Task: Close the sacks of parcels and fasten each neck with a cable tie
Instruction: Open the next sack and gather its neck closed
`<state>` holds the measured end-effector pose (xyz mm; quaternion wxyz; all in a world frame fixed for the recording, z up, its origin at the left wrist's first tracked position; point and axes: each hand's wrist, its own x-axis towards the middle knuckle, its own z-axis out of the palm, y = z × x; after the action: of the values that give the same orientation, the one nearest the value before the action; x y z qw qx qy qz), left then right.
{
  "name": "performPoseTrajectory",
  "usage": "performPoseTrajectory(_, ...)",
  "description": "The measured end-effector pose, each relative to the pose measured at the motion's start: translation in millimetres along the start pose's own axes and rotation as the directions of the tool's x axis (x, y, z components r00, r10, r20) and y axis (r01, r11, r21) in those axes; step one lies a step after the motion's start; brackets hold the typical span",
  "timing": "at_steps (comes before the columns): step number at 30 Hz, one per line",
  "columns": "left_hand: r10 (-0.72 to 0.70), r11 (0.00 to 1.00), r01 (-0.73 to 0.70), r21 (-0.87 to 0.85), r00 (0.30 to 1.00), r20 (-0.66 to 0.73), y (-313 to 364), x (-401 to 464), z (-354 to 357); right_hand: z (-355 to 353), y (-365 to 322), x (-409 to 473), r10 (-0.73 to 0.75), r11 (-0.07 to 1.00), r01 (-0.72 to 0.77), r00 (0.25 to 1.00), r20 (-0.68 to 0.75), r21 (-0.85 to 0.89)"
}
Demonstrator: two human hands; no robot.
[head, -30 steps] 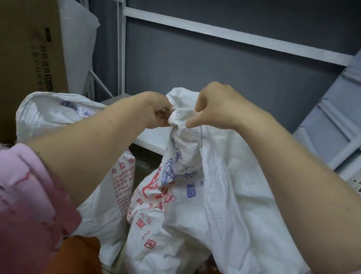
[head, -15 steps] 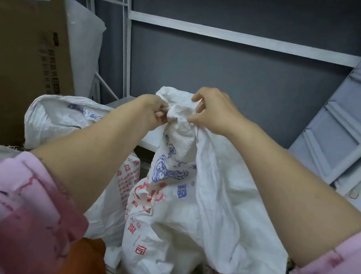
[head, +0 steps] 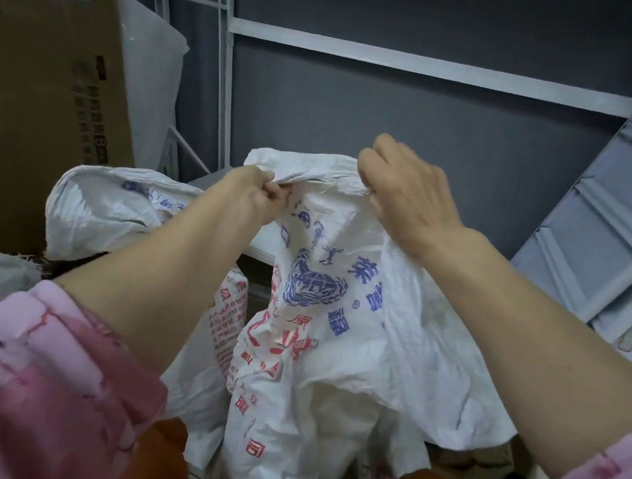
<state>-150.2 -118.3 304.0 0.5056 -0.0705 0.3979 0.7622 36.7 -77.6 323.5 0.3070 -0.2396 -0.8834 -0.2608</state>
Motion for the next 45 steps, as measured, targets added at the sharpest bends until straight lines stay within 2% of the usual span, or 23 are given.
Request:
performPoseTrajectory(1,0.074,0.986,-0.067,0.156,0.997,-0.035,1.7,0.9,-0.6,-0.9,2.9,0.1,-0.018,1.000,0.018,1.000,0.021,-0.011)
performPoseTrajectory(2,0.228,0.905,-0.186,0.383,0.971,-0.068,2.6,-0.4,0.0,-3.3,4.4,0.3,-0.037,0.999,0.038,0.998,0.053,-0.021)
performPoseTrajectory(3,0.412,0.737,-0.316,0.597,0.911,-0.026,2.7,-2.4,0.7,-5.7,5.5,0.3,-0.048,0.999,0.049,0.996,0.072,-0.018)
performPoseTrajectory(4,0.608,0.490,-0.429,0.759,0.792,0.055,2.4,-3.2,2.2,-6.6,7.4,0.4,-0.052,0.999,0.052,0.995,0.084,0.005)
performPoseTrajectory(5,0.719,0.225,-0.501,0.835,0.664,0.204,2.4,-7.9,4.2,-8.0,8.2,0.8,-0.032,0.998,0.026,0.994,0.102,0.057)
performPoseTrajectory(6,0.735,-0.018,-0.579,0.815,0.544,0.403,2.8,-17.9,8.6,-10.5,8.7,1.4,0.008,0.990,-0.027,0.991,0.134,0.138)
performPoseTrajectory(7,0.648,-0.201,-0.643,0.739,0.478,0.593,2.8,-29.7,14.0,-12.7,8.8,2.4,0.054,0.974,-0.089,0.984,0.169,0.209)
performPoseTrajectory(9,0.311,-0.375,-0.712,0.594,0.507,0.804,0.0,-50.8,25.4,-19.1,7.0,2.4,0.086,0.954,-0.138,0.977,0.197,0.267)
performPoseTrajectory(11,0.058,-0.492,-0.702,0.516,0.565,0.823,-3.8,-56.1,34.4,-25.2,5.6,0.1,0.084,0.956,-0.122,0.985,0.150,0.266)
performPoseTrajectory(12,0.025,-0.537,-0.692,0.482,0.559,0.829,-6.5,-54.8,37.2,-28.8,4.8,-2.0,0.085,0.955,-0.115,0.989,0.122,0.273)
performPoseTrajectory(18,0.085,-0.668,-0.650,0.361,0.416,0.906,-21.3,-43.7,41.0,-26.8,12.8,-4.4,0.078,0.944,-0.125,0.984,0.163,0.306)
performPoseTrajectory(19,0.107,-0.694,-0.631,0.346,0.385,0.917,-23.7,-42.2,39.0,-29.0,16.6,-1.5,0.090,0.912,-0.182,0.963,0.252,0.367)
performPoseTrajectory(21,0.163,-0.724,-0.609,0.323,0.304,0.939,-28.3,-37.8,33.7,-38.5,23.8,3.0,0.153,0.737,-0.400,0.884,0.442,0.544)
performPoseTrajectory(23,0.200,-0.728,-0.614,0.306,0.237,0.951,-31.2,-32.5,28.5,-39.8,31.1,3.9,0.266,0.617,-0.519,0.845,0.464,0.592)
performPoseTrajectory(25,0.212,-0.727,-0.624,0.286,0.192,0.958,-33.6,-30.7,24.7,-34.9,30.3,3.3,0.339,0.629,-0.577,0.806,0.485,0.520)
performPoseTrajectory(29,0.223,-0.765,-0.603,0.227,0.083,0.971,-36.1,-26.2,21.1,-26.4,12.1,3.6,0.318,0.587,-0.644,0.741,0.592,0.491)
performPoseTrajectory(30,0.220,-0.770,-0.600,0.218,0.071,0.973,-36.6,-25.5,20.4,-26.7,7.5,5.0,0.341,0.603,-0.645,0.741,0.579,0.470)
performPoseTrajectory(32,0.220,-0.776,-0.593,0.213,0.061,0.973,-37.7,-24.4,19.8,-25.0,1.6,6.6,0.404,0.718,-0.610,0.757,0.514,0.334)
performPoseTrajectory(34,0.207,-0.791,-0.572,0.217,0.083,0.975,-39.1,-23.1,20.1,-22.5,-2.0,6.5,0.399,0.866,-0.483,0.826,0.399,0.133)
performPoseTrajectory(37,0.156,-0.737,-0.628,0.250,0.201,0.967,-37.1,-19.8,23.5,-22.7,-4.1,2.8,0.239,0.971,-0.230,0.924,0.300,-0.063)
performPoseTrajectory(39,0.077,-0.619,-0.721,0.312,0.340,0.937,-32.5,-25.2,28.6,-24.3,-3.1,-1.4,0.116,0.991,-0.091,0.949,0.292,-0.098)
performPoseTrajectory(42,-0.037,-0.513,-0.743,0.430,0.520,0.854,-23.2,-35.6,38.5,-20.3,1.4,-9.8,-0.074,0.980,0.122,0.957,0.282,-0.159)
performPoseTrajectory(45,-0.172,-0.433,-0.750,0.500,0.613,0.771,-15.9,-39.9,45.3,-14.2,8.0,-16.1,-0.197,0.966,0.231,0.946,0.257,-0.112)
